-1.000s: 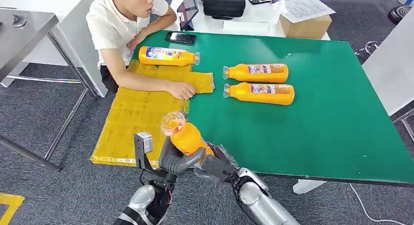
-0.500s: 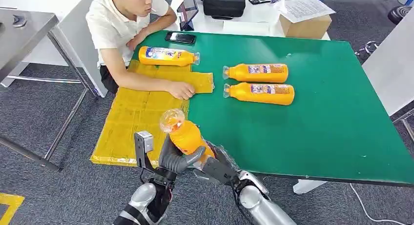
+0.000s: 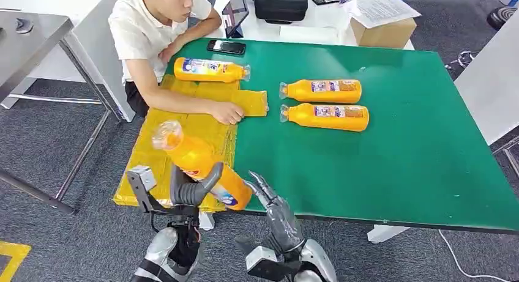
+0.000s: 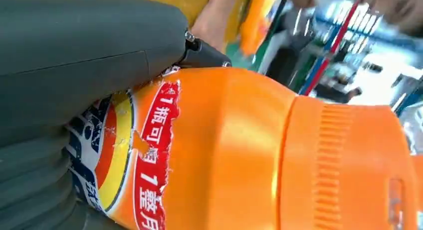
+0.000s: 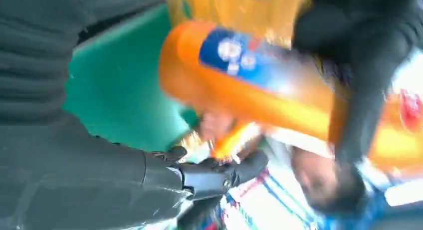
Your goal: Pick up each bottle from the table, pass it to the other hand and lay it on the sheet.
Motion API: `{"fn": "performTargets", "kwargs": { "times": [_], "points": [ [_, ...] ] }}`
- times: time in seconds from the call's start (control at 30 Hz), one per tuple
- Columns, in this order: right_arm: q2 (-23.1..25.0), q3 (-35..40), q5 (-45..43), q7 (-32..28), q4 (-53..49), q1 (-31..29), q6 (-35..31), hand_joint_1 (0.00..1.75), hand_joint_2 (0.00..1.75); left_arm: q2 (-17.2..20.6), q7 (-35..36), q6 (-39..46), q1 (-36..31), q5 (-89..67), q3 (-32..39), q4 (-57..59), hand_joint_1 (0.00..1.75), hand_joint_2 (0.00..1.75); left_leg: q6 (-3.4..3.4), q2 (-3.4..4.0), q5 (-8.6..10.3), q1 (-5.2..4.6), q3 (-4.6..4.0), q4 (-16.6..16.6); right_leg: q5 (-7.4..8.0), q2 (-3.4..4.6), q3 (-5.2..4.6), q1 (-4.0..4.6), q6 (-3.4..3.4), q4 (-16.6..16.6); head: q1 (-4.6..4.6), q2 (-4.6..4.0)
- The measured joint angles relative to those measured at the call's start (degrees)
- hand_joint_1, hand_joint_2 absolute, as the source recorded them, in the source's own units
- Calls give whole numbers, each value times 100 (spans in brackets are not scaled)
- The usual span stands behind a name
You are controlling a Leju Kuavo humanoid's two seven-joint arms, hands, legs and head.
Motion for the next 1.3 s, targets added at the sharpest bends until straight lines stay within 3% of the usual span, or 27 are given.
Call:
{"fn": "performTargets", "kwargs": {
  "times": [0.17, 0.23, 0.3, 0.4, 0.57, 0.67, 0.7, 0.73, 0.77, 1.03, 1.3],
  "points": [
    [-9, -2, -2, -46, -267, 160, -152, 0, 0, 0, -9, 83, 72, 46, 204, -221, 175, 175, 0, 0, 1, -2, 1, 0, 1, 0, 1, -2, 1, 0, 0, 0],
    [18, -57, 59, -175, -339, 247, -598, 0, 0, 4, -53, 640, 66, -277, 245, -232, 175, 175, 1, -1, 1, -3, 1, 1, 2, 0, -1, -3, 1, -1, 0, 0],
    [173, -337, 385, -366, -516, 426, -958, 0, 0, 74, -249, 1553, -34, -1311, 226, -93, 175, 175, 1, -3, 1, -3, -1, 1, 2, -2, -4, -2, 1, -1, 2, 0],
    [490, -1017, 956, -509, -1068, 660, -1052, 0, 0, 201, -332, 2227, -305, -3631, 252, 332, 175, 175, -1, -2, 3, -2, -2, 1, 3, -1, -3, -2, 1, 2, -5, 0],
    [783, -1959, 977, -527, -2152, 769, -1078, 0, 0, 431, 836, 2052, -772, -6578, 379, 1043, 175, 175, -2, 4, 5, -3, 3, 1, 7, 2, -7, -3, -2, 3, 0, 0],
    [793, -2225, 647, -531, -2470, 804, -1056, 0, 0, 591, 1762, 1264, -1394, -7676, 323, 1861, 175, 175, 0, -6, 21, -3, -6, 1, 7, -3, -9, -3, -1, 2, 2, 0],
    [791, -2232, 570, -527, -2466, 770, -1058, 0, 0, 632, 1891, 943, -1610, -7821, 313, 2160, 112, 175, -2, -4, 23, -3, -6, 1, 12, -2, -8, -3, 3, 3, 4, 0],
    [791, -2229, 500, -516, -2464, 758, -1058, 0, 0, 654, 1937, 654, -1766, -7858, 311, 2376, 23, 175, -3, -1, 23, -4, -5, 1, 16, 0, -9, -3, 1, 3, -7, 0],
    [787, -2223, 424, -516, -2455, 753, -1058, 0, 0, 669, 1947, 369, -1961, -7940, 278, 2653, 2, 175, -3, -1, 24, -4, -5, 1, 23, -1, -10, -2, -10, 4, -2, 0],
    [621, -1788, -219, -527, -2136, 573, -1058, 0, 0, 671, 1819, -1211, -3043, -7860, 62, 4142, 0, 175, -12, 0, 31, -3, 2, 0, 23, 1, -8, -2, -11, 13, 0, 0],
    [500, -1495, -315, -531, -1915, 484, -1058, 0, 0, 667, 1816, -1438, -3254, -7805, 38, 4624, 0, 175, -13, -1, 33, -2, -8, 1, 22, -1, -14, -2, -12, 16, 0, 0]
  ]
}}
